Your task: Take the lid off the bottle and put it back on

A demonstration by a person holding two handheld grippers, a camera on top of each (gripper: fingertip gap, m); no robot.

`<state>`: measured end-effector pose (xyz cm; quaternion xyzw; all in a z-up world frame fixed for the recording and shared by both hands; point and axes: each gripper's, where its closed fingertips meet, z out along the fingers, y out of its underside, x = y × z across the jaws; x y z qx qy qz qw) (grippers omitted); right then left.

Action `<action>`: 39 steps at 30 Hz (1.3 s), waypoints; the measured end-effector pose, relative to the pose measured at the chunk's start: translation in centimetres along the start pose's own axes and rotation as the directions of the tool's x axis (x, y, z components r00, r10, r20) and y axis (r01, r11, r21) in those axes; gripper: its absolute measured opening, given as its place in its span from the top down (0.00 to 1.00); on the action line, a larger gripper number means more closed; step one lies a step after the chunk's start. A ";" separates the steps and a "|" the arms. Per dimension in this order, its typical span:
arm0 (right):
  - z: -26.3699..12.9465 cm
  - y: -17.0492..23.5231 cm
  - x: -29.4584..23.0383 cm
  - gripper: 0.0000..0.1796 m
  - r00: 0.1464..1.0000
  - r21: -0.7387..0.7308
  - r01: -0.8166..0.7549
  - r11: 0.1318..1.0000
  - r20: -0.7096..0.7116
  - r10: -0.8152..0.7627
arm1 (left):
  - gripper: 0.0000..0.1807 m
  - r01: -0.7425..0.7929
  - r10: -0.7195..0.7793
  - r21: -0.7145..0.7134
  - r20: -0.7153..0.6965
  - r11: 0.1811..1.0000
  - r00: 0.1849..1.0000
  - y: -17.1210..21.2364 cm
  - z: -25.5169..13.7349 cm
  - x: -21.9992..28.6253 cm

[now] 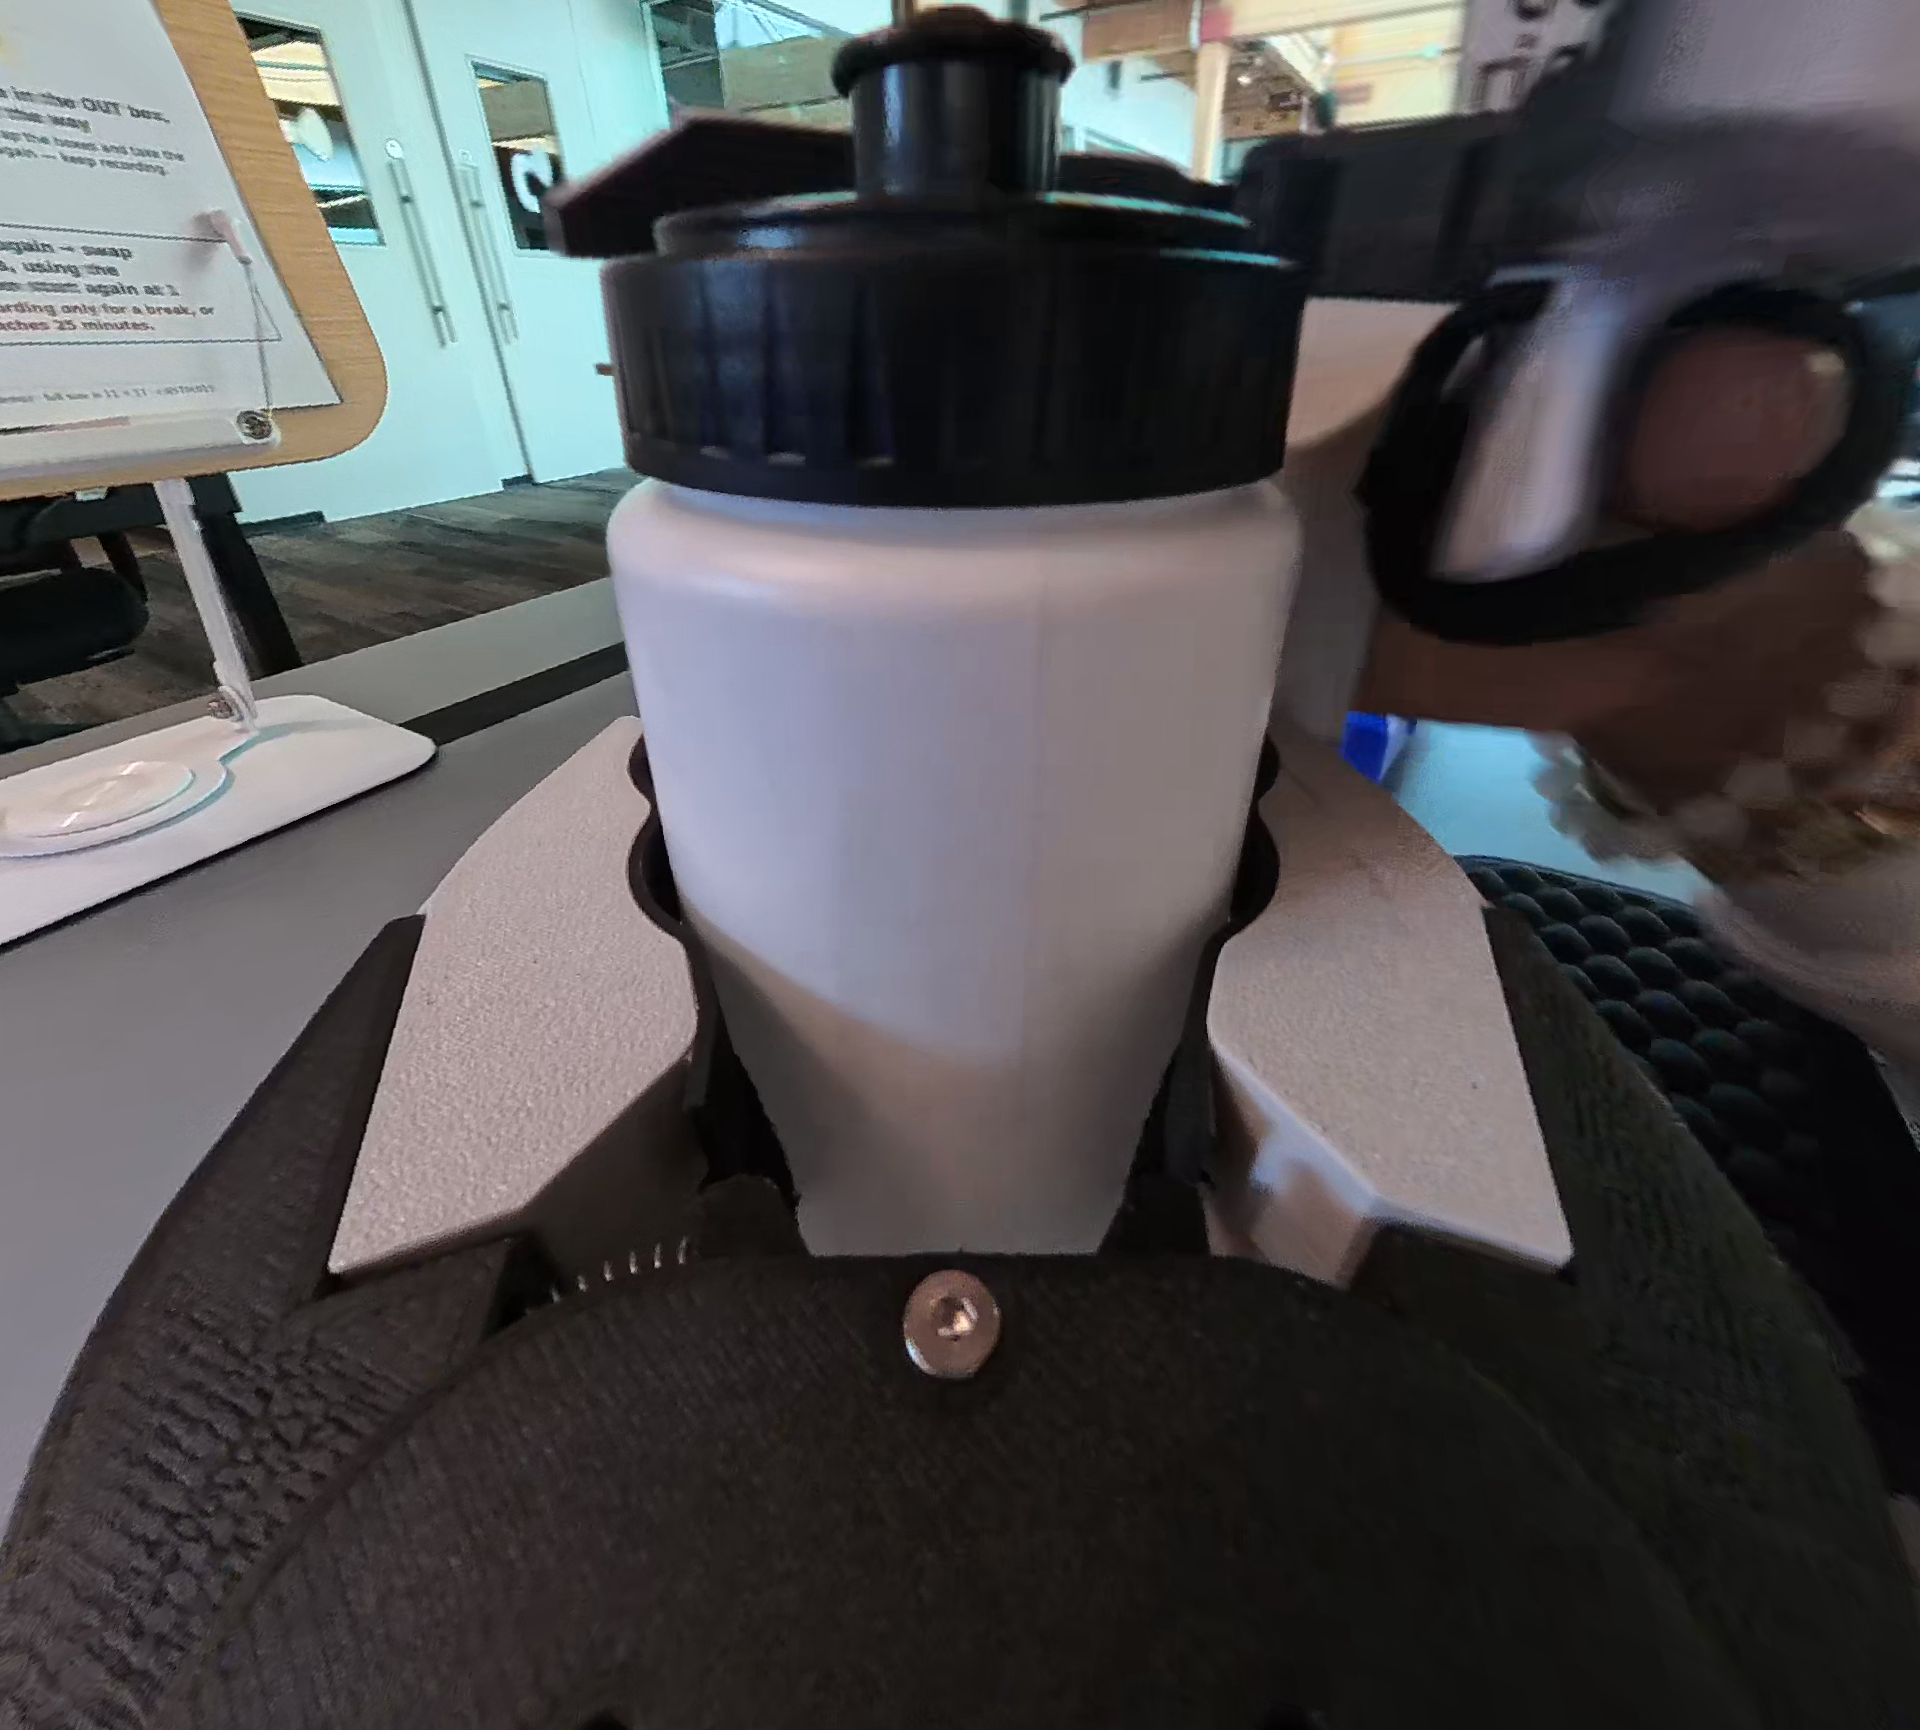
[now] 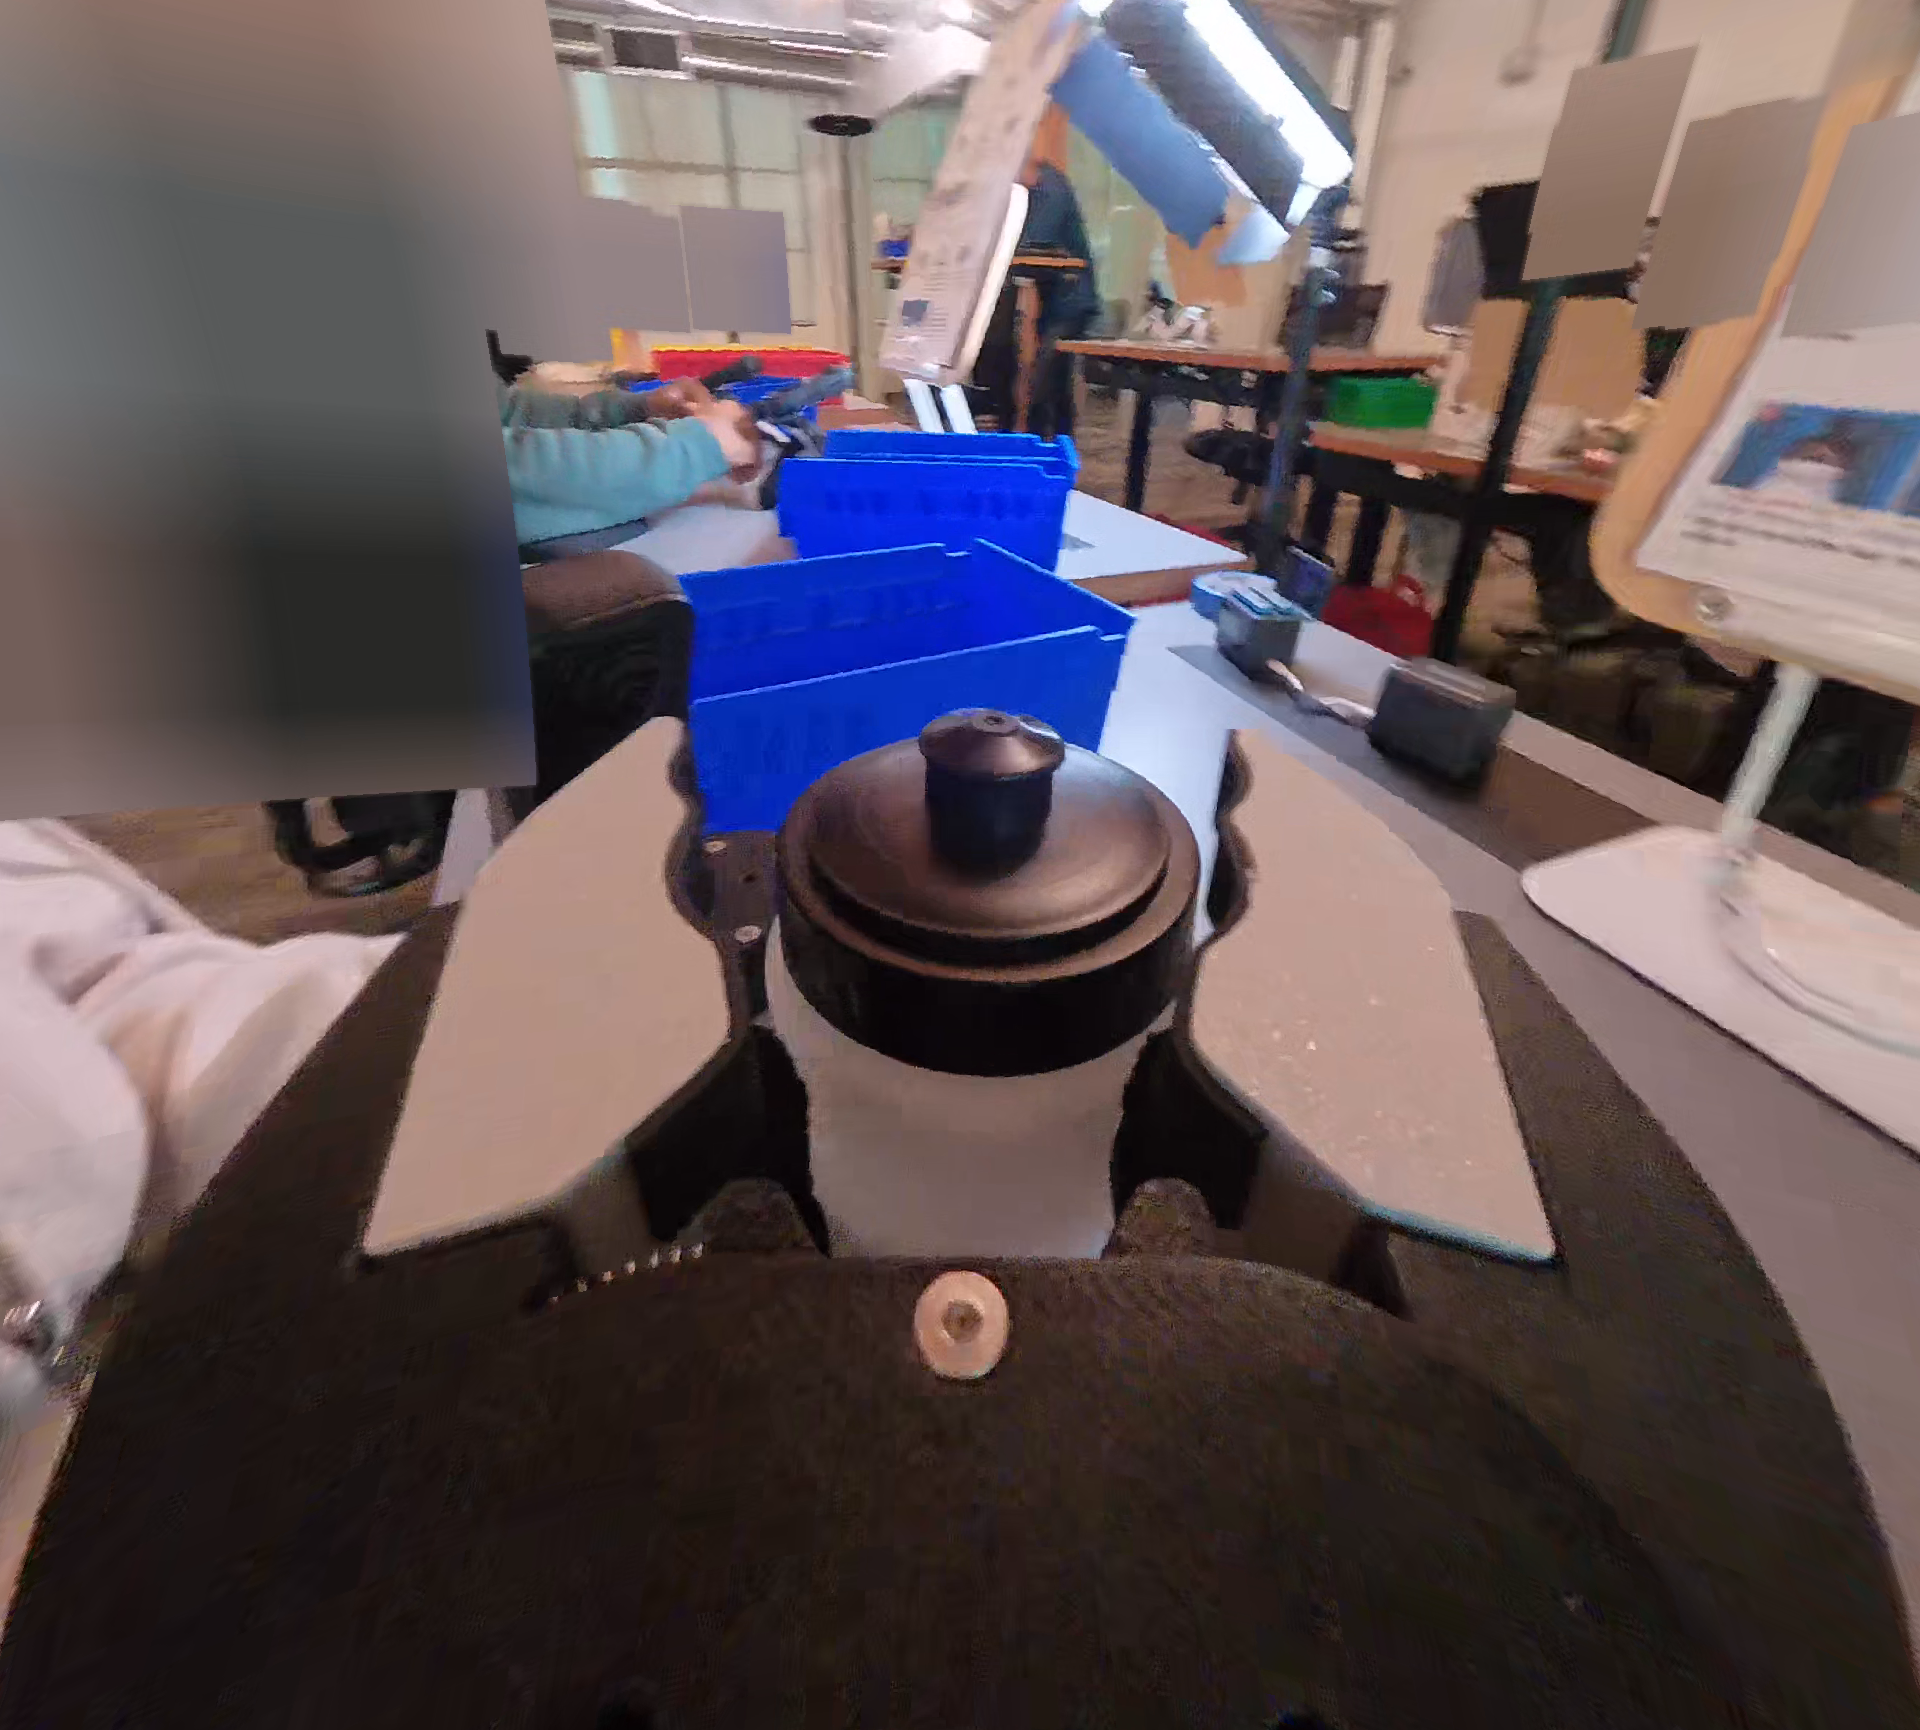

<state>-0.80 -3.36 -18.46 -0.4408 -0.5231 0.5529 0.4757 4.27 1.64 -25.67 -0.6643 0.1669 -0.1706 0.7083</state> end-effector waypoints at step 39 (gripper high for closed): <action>0.2 1.9 0.1 0.56 0.986 -0.163 -0.057 0.985 0.143 0.081 | 0.43 0.034 -0.034 -0.006 0.074 0.999 0.997 0.1 0.0 -0.5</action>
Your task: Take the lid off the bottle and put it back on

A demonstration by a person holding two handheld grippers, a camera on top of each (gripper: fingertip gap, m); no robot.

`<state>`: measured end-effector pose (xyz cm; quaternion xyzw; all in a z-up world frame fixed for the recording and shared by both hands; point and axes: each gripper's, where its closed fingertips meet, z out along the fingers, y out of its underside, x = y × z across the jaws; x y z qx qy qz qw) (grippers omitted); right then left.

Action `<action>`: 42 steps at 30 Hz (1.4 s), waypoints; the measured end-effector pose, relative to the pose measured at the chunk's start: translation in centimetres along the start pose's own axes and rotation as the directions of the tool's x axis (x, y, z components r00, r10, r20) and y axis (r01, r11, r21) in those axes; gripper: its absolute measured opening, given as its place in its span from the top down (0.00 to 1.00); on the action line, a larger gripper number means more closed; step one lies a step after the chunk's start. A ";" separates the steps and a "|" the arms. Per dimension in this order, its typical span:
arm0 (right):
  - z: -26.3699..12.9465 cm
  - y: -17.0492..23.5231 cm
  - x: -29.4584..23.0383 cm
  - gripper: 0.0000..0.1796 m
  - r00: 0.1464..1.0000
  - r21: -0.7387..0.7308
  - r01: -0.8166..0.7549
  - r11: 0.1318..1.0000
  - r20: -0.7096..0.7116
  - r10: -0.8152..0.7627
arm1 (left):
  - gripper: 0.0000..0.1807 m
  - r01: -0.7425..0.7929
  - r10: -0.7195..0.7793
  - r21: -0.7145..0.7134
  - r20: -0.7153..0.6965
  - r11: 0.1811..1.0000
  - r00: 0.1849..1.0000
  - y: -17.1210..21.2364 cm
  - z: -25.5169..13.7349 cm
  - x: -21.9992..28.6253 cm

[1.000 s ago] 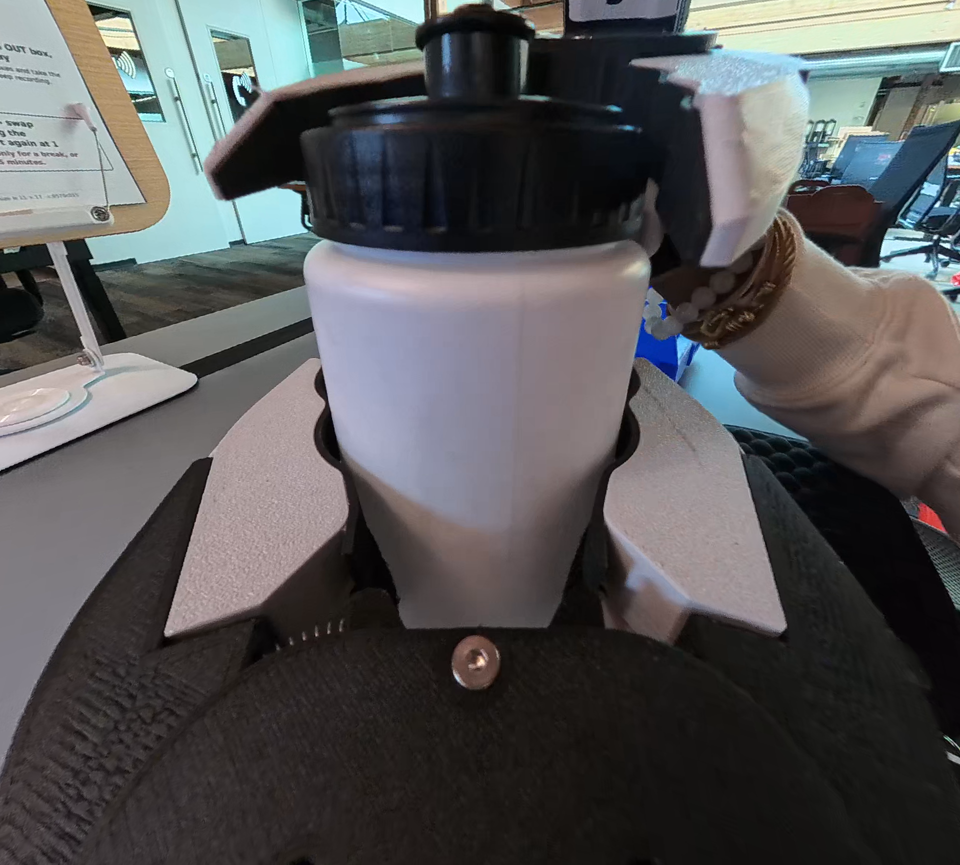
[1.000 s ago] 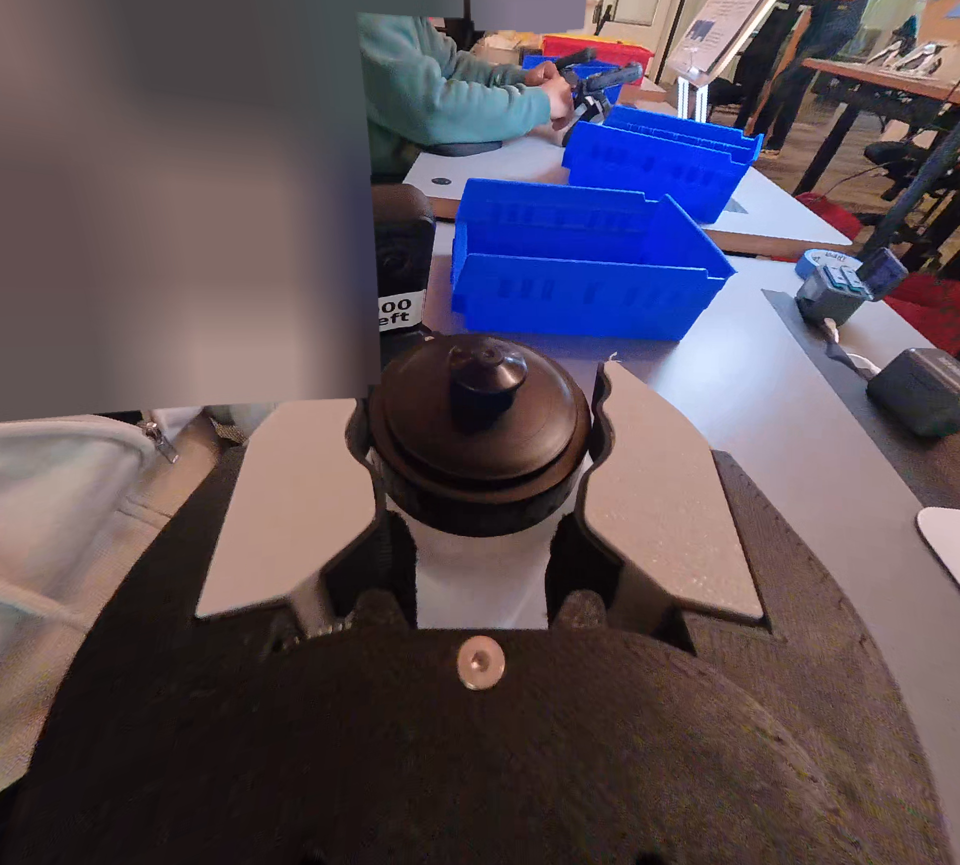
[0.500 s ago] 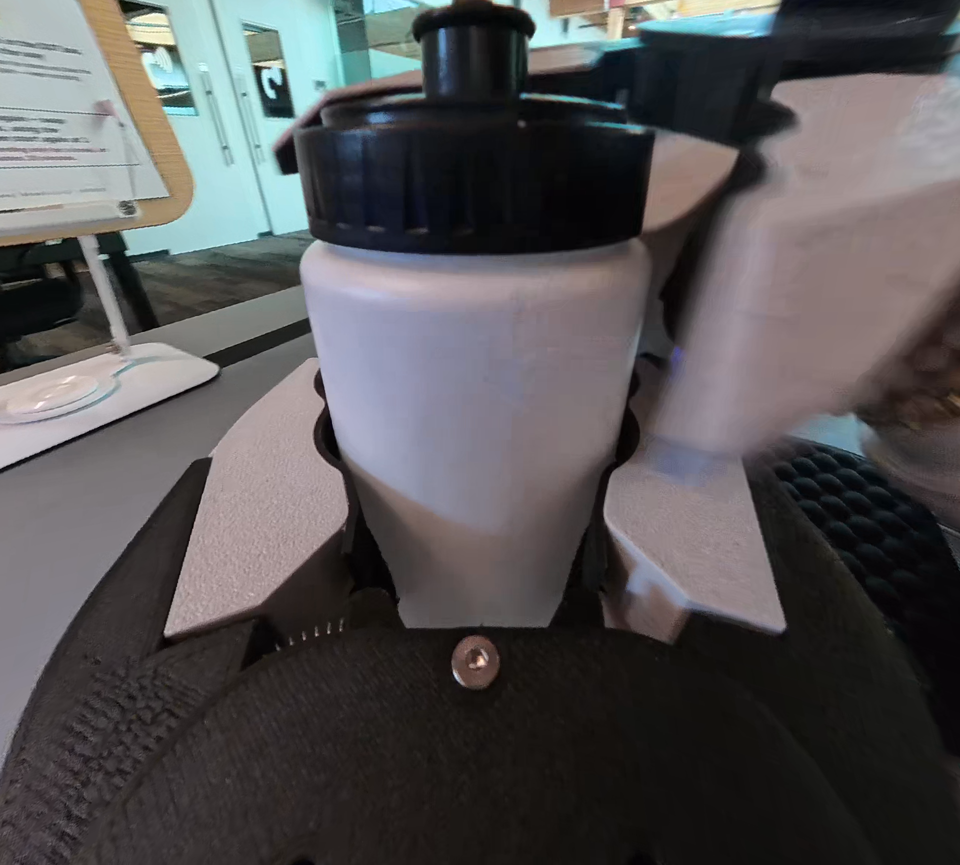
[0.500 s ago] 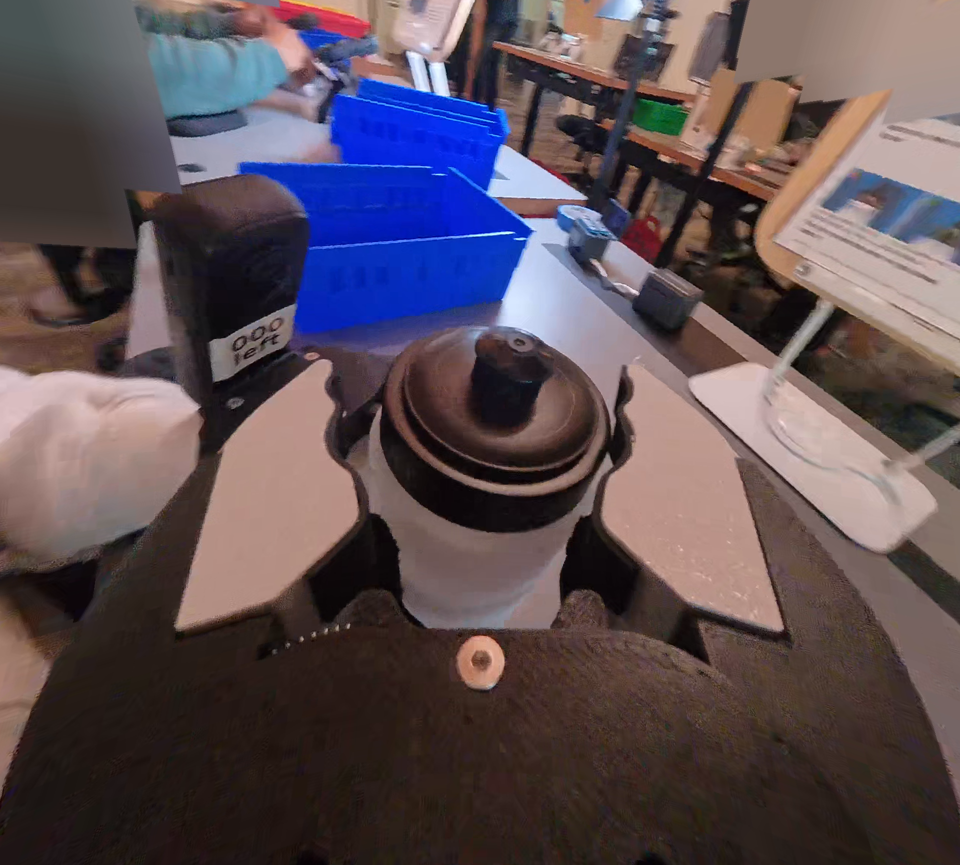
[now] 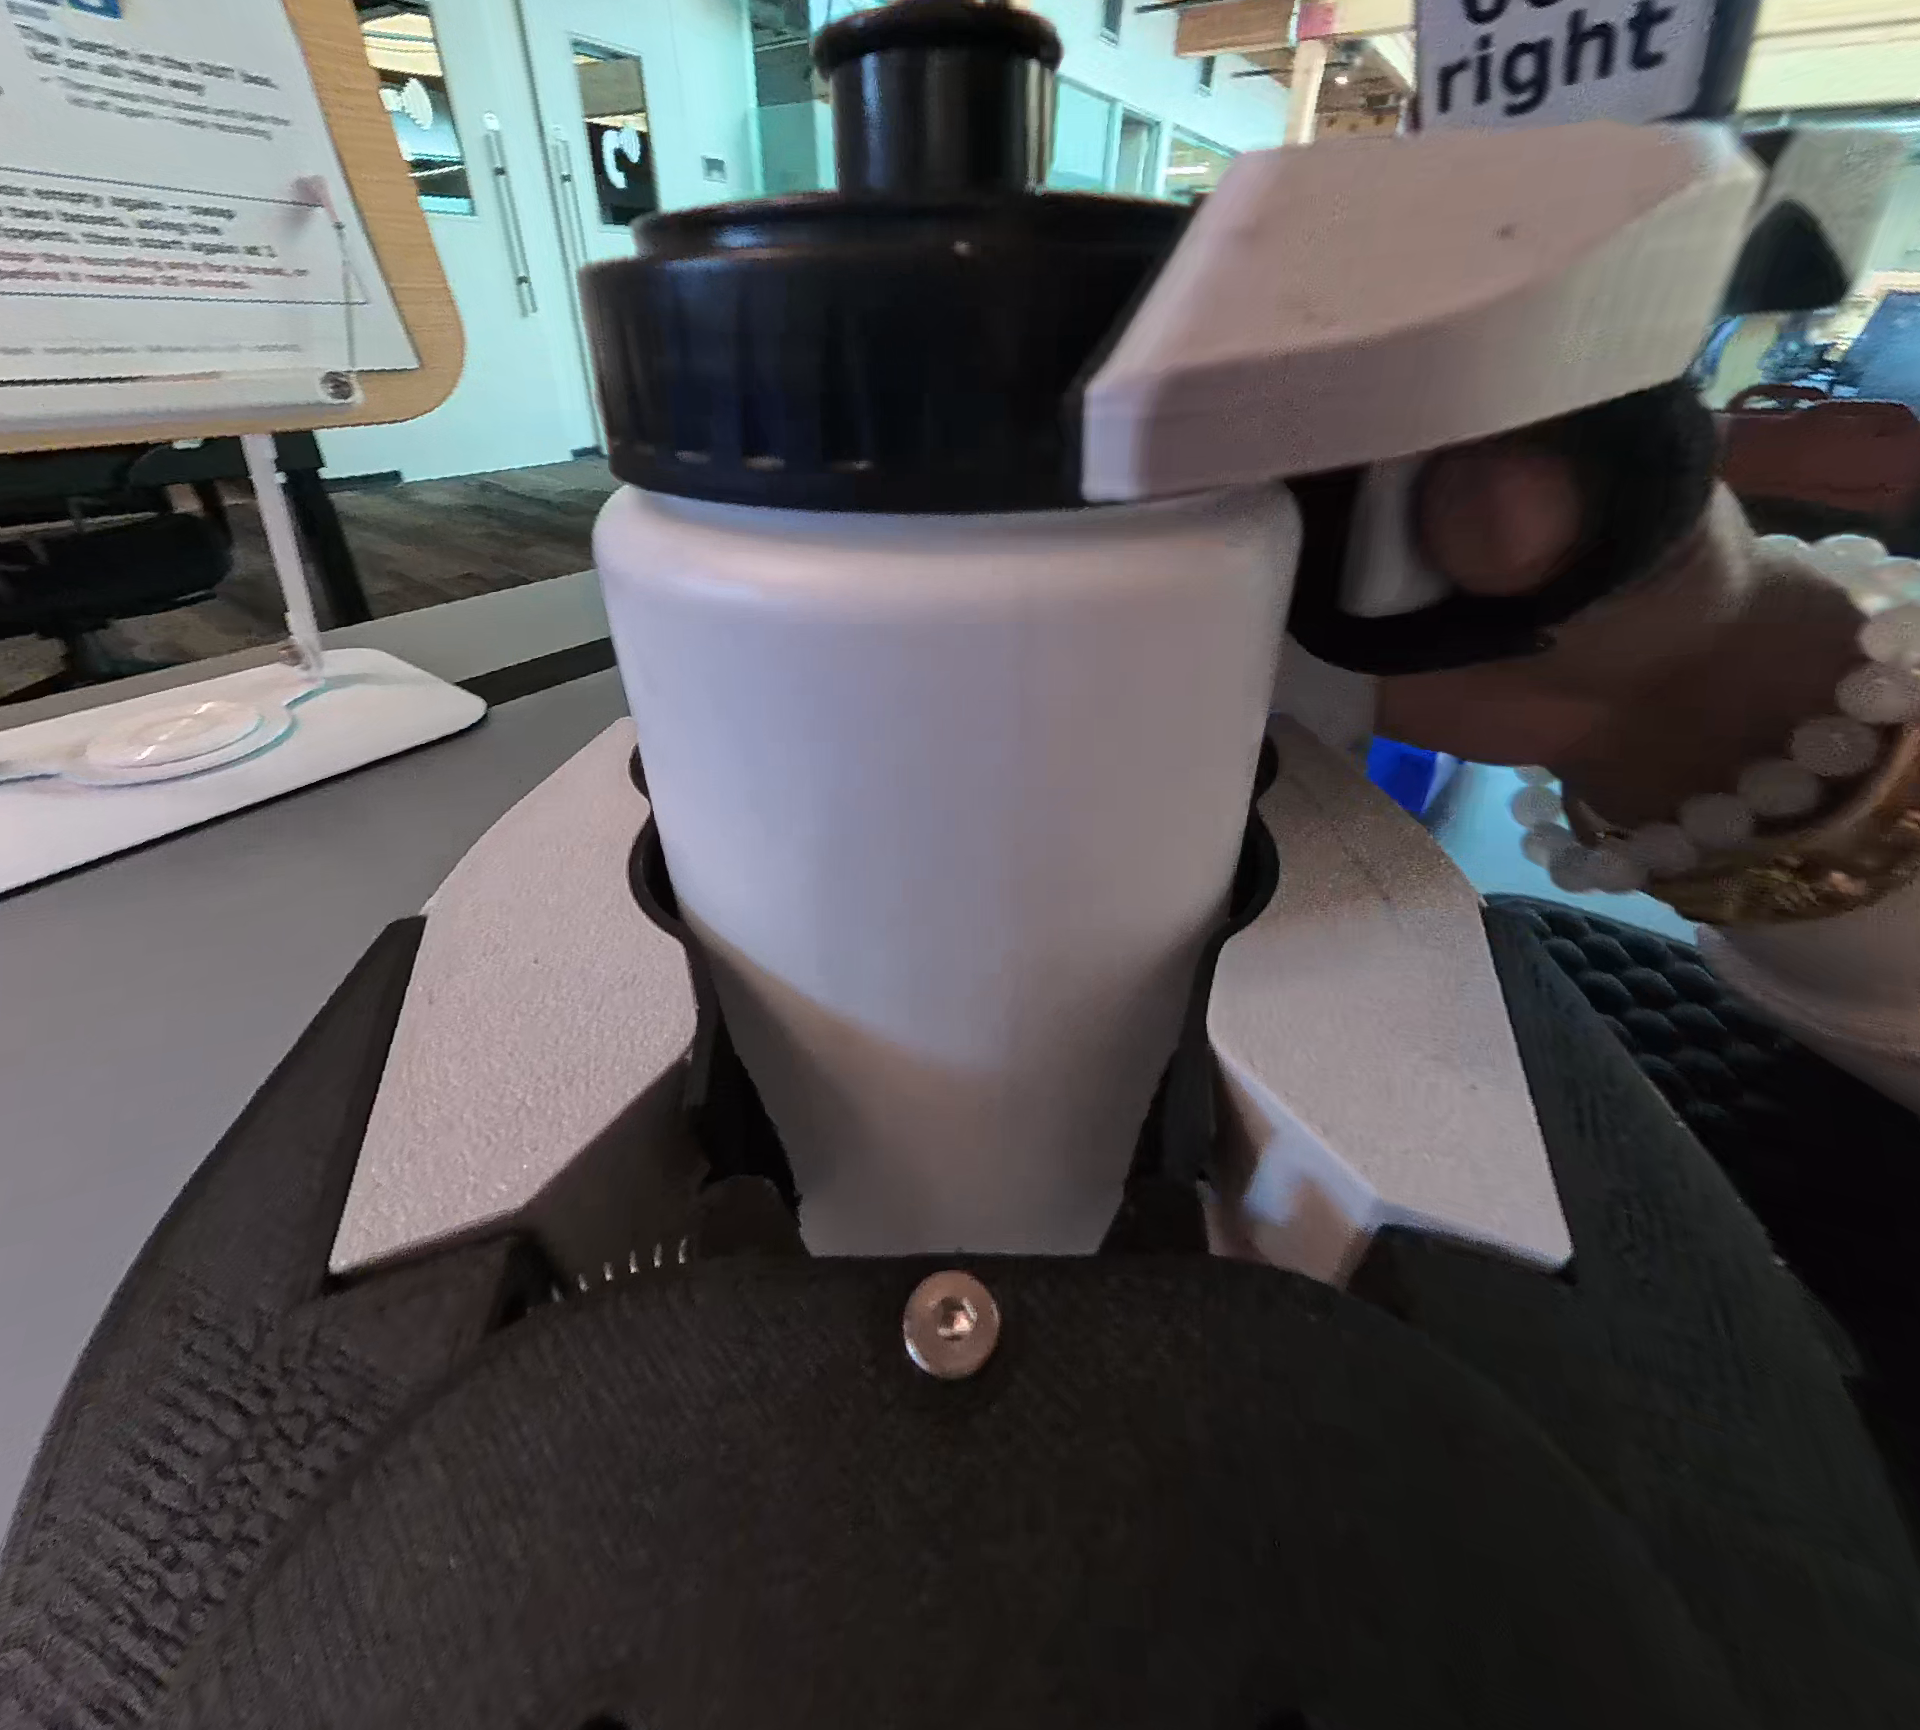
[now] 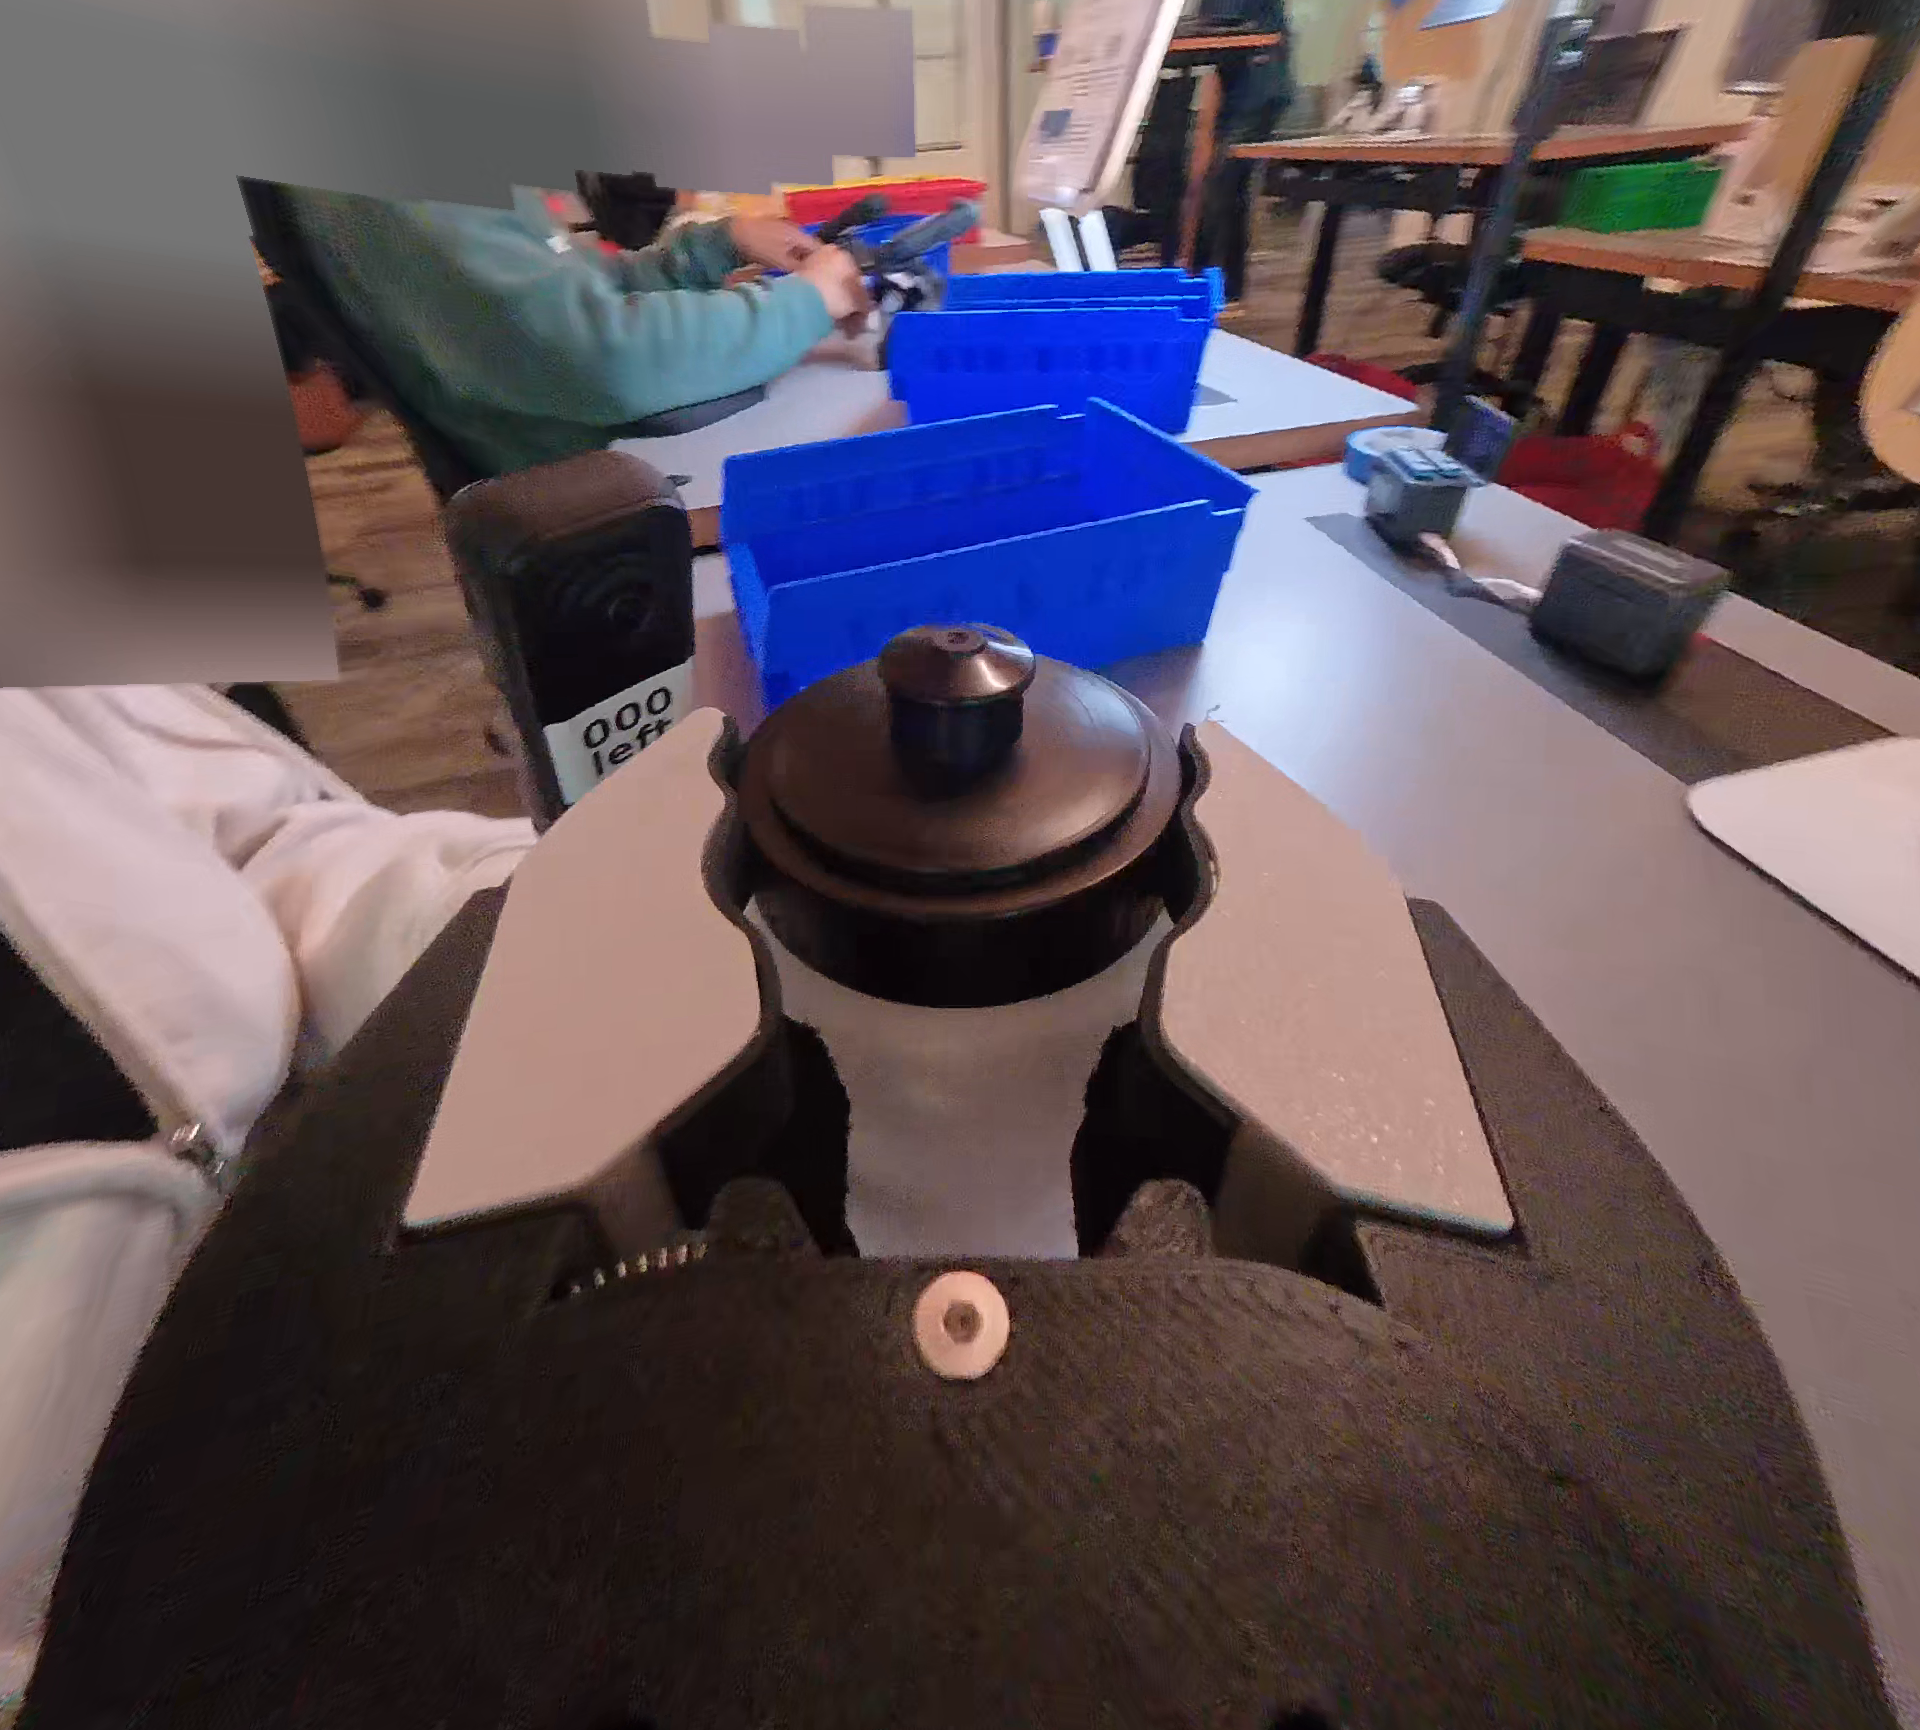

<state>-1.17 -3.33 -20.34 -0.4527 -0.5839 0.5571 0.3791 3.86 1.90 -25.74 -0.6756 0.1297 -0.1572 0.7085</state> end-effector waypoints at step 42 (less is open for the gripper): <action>-2.7 2.8 -0.5 0.53 0.988 0.208 -0.140 0.968 -0.035 0.151 | 0.42 -0.103 0.103 -0.015 -0.047 0.995 0.994 0.8 0.0 1.3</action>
